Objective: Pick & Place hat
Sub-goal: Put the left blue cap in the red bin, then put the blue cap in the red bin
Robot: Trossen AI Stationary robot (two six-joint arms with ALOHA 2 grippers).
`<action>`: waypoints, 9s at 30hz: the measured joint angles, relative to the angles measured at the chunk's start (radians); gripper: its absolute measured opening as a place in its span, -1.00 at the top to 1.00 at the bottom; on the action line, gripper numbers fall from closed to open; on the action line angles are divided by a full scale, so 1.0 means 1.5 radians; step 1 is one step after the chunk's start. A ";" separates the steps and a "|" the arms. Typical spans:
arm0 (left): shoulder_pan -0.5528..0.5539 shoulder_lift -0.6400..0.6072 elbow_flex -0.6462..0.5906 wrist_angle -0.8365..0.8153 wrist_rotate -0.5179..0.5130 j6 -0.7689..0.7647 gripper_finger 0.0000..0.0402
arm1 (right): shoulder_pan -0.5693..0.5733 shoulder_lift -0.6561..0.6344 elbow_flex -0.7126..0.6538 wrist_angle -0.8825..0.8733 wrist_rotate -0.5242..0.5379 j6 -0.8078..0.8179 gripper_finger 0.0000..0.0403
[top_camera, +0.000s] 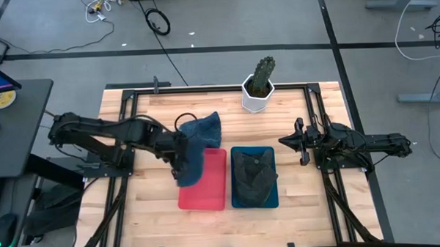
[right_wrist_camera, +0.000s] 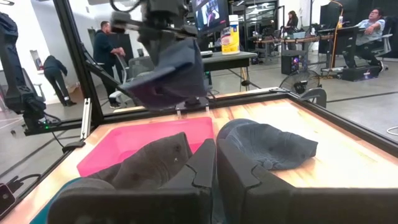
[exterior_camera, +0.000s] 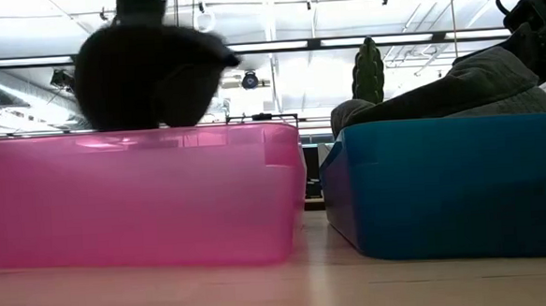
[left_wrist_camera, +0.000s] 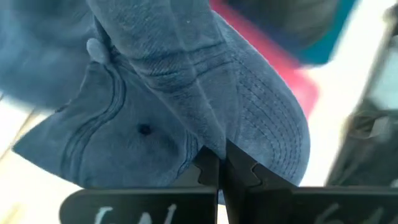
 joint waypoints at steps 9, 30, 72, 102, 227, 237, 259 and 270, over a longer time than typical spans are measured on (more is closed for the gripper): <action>-0.046 0.062 0.000 0.110 -0.002 -0.004 0.99 | 0.000 0.000 0.000 0.000 0.000 0.000 0.90; -0.026 0.221 0.000 0.139 0.021 -0.016 0.99 | 0.000 0.000 0.000 0.000 0.000 0.000 0.90; -0.017 0.257 0.010 0.096 0.109 -0.018 0.12 | 0.000 0.000 0.000 0.000 0.000 0.000 0.90; 0.179 0.157 0.070 -0.007 -0.113 0.186 0.05 | 0.000 0.000 0.000 0.000 0.000 0.000 0.90; -0.095 0.411 0.486 -0.253 -0.124 0.502 0.97 | 0.000 0.000 0.000 0.000 0.000 0.000 0.90; -0.094 0.413 0.423 -0.241 -0.108 0.497 0.97 | 0.000 0.000 0.000 0.000 0.000 0.000 0.90; -0.073 0.412 0.283 -0.089 -0.083 0.561 0.95 | 0.000 0.000 0.000 0.000 0.000 0.000 0.90; -0.064 0.411 0.246 -0.064 -0.082 0.538 0.75 | 0.000 0.000 0.000 0.000 0.000 0.000 0.90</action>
